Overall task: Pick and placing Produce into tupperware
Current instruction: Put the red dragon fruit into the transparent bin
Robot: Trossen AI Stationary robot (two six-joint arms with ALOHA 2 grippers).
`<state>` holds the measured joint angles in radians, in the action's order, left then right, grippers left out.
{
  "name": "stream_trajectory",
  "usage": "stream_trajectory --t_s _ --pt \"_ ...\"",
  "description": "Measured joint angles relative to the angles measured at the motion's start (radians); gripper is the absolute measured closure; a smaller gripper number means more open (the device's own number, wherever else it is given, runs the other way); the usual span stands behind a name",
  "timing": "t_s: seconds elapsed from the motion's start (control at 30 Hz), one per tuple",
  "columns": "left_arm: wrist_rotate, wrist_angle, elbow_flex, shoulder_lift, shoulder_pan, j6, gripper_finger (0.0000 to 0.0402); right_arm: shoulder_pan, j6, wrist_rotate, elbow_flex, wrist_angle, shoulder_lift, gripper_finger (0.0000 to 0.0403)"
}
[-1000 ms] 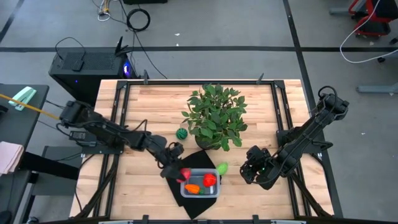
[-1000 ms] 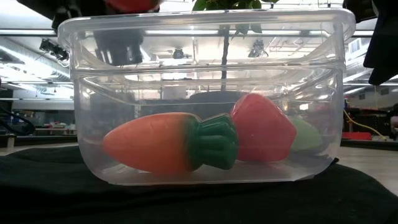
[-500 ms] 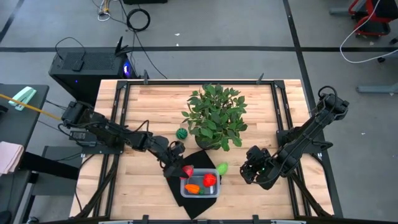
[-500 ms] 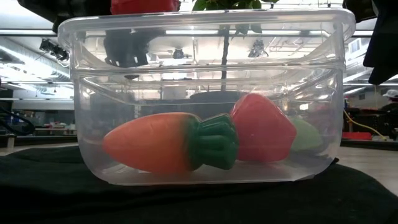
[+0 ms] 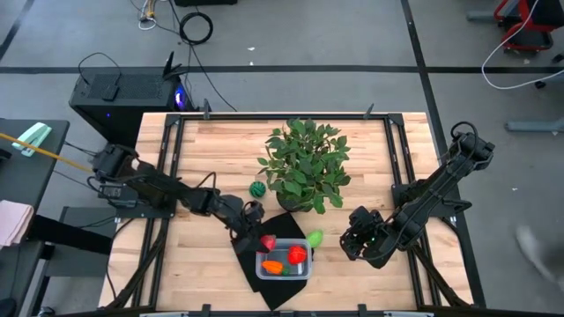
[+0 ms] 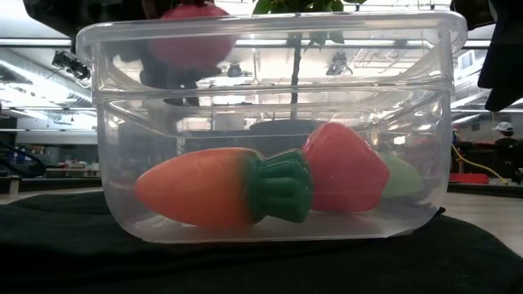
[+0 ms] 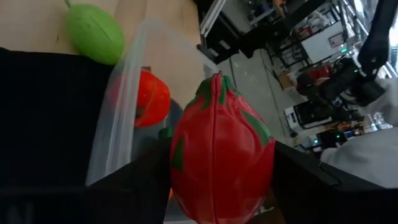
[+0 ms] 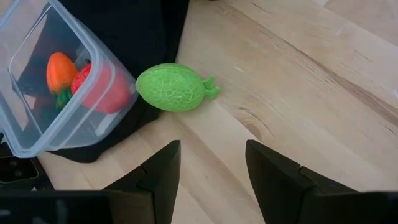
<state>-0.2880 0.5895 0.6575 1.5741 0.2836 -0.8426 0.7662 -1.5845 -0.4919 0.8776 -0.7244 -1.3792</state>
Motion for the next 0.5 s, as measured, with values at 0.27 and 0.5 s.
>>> stream_trajectory --t_s 0.27,0.5 --pt "0.034 0.100 0.000 0.069 0.000 0.039 0.0159 0.000 -0.004 0.000 0.000 0.001 0.000 0.0216" --pt "0.061 0.084 0.061 0.096 0.013 0.162 0.0162 0.000 -0.003 0.000 -0.001 0.001 0.000 0.0216"
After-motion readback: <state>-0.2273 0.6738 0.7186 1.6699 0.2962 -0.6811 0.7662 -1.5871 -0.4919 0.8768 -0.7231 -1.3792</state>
